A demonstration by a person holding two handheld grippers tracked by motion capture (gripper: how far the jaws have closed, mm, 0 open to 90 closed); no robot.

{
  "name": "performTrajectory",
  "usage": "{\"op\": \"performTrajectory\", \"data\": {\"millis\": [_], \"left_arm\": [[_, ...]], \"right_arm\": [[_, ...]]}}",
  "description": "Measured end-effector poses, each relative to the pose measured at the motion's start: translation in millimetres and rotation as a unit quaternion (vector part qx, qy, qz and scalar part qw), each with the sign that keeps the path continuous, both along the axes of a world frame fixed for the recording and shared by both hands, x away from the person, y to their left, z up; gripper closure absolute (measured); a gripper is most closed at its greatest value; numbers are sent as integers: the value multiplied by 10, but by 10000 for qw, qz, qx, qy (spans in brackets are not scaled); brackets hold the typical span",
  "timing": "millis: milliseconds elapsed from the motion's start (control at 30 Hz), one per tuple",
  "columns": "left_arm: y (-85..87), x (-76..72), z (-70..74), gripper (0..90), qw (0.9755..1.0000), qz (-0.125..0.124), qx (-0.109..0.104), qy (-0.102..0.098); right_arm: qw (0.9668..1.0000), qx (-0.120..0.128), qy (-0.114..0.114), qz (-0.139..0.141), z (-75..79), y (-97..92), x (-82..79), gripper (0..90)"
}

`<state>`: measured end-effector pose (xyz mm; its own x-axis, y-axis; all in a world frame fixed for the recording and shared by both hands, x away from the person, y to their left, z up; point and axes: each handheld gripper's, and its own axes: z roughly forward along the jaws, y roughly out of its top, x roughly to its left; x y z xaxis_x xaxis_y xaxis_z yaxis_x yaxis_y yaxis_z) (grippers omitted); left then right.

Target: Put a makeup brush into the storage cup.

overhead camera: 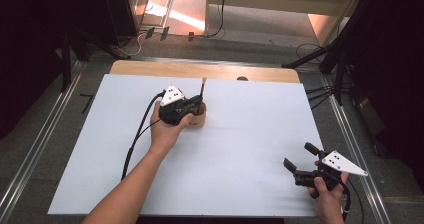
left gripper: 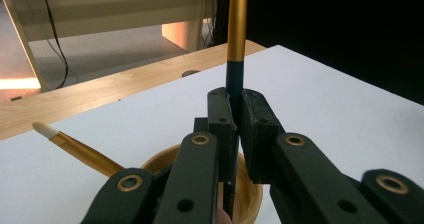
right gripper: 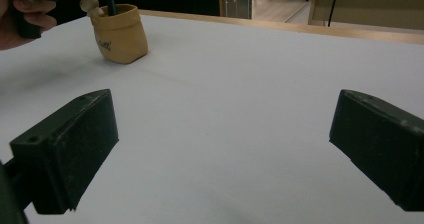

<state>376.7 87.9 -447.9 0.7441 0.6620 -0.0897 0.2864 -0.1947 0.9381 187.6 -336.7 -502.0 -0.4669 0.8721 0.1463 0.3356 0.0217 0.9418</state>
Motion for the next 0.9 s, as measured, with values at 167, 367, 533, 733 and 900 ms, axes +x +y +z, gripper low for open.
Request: {"op": "performTrajectory", "data": {"millis": [167,367,533,733,900], "left_arm": [[-11,-9,-29,844,10000,36,51,54],[-68,-39,-86,841,9995,-9,299,52],[-85,-52,-93,792,9995,33,305,81],[-40,-59,-51,677,9997,1,175,158],[15,-74,14,298,9993,-128,-112,321]], "right_arm": [[10000,-12,-9,-12,3,-6,-6,0],[10000,-12,-6,-36,3,-21,-10,0],[10000,-14,1,-31,3,-16,-17,0],[10000,4,-15,-65,5,-40,-25,0],[10000,-1,1,-69,5,-33,-24,0]]}}
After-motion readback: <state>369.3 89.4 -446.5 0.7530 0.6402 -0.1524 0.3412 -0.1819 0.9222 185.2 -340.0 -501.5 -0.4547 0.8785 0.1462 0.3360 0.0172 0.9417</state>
